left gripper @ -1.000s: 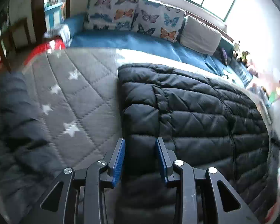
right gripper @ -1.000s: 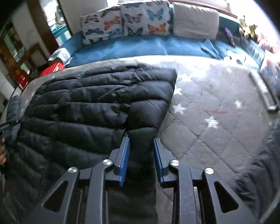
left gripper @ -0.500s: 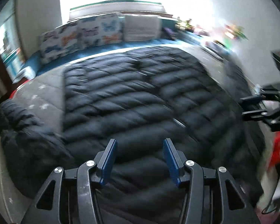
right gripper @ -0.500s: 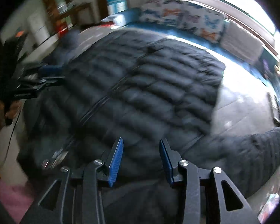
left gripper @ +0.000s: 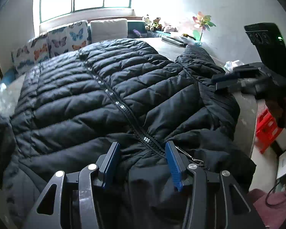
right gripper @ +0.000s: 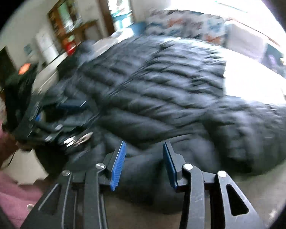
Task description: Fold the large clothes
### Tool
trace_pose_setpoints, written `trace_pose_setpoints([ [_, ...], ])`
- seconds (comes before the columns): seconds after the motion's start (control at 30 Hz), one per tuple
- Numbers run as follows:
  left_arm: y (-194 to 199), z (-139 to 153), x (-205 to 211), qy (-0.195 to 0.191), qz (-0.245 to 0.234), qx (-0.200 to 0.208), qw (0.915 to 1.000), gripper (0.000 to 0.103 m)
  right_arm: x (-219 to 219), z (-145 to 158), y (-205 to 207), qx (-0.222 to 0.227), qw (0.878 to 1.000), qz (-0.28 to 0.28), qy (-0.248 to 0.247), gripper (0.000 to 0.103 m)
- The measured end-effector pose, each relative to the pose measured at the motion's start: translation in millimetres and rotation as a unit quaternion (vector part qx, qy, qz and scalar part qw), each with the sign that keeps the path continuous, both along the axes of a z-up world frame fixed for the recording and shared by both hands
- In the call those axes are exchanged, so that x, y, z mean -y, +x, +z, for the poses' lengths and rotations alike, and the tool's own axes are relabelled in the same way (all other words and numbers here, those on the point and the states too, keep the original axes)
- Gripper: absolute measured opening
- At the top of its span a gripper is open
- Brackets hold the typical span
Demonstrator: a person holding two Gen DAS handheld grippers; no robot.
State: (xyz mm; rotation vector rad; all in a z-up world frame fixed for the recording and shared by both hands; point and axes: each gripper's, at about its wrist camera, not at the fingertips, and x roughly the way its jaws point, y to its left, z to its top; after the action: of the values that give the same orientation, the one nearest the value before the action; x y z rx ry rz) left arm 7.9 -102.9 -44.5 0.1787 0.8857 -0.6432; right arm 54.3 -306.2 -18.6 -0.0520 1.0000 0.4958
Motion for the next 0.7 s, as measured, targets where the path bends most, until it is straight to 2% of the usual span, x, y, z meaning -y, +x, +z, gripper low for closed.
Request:
trace_pose_setpoints([
  [0.07, 5.8, -3.7, -4.3, -0.002, 0.002, -0.004, 1.0000, 0.052, 26.1, 0.1, 7.8, 0.010, 0.999, -0.051, 0.012, 0.045],
  [0.13, 4.3, -6.3, -2.0, 0.007, 0.000, 0.003, 1.0000, 0.052, 50.8, -15.7, 21.5, 0.001, 0.995, -0.095, 0.022, 0.047],
  [0.2, 5.4, -5.9, -3.1, 0.015, 0.000, 0.006, 0.9999, 0.052, 64.5, -40.9, 30.9, -0.042, 0.992, -0.117, 0.032, 0.047],
  [0.23, 6.1, -6.1, -3.3, 0.019, -0.001, 0.005, 0.9998, 0.052, 69.3, -49.2, 32.3, -0.058, 0.989, -0.122, 0.055, 0.047],
  [0.37, 8.3, -3.6, -4.4, 0.028, -0.005, -0.001, 0.9996, 0.052, 81.7, -28.9, 30.6, -0.045, 0.988, -0.116, 0.091, 0.046],
  [0.47, 14.1, -2.0, -1.0, 0.033, -0.009, -0.009, 0.9994, 0.052, 107.1, -12.9, 35.3, -0.037, 0.984, -0.127, 0.120, 0.047],
  [0.57, 17.6, -2.3, -1.3, 0.034, -0.008, -0.015, 0.9993, 0.052, 152.0, -7.1, 42.5, -0.043, 0.971, -0.155, 0.179, 0.051],
  [0.7, 20.4, -2.5, -0.6, 0.040, -0.009, -0.017, 0.9990, 0.054, 201.6, -9.0, 56.8, -0.017, 0.962, -0.250, 0.111, 0.051],
])
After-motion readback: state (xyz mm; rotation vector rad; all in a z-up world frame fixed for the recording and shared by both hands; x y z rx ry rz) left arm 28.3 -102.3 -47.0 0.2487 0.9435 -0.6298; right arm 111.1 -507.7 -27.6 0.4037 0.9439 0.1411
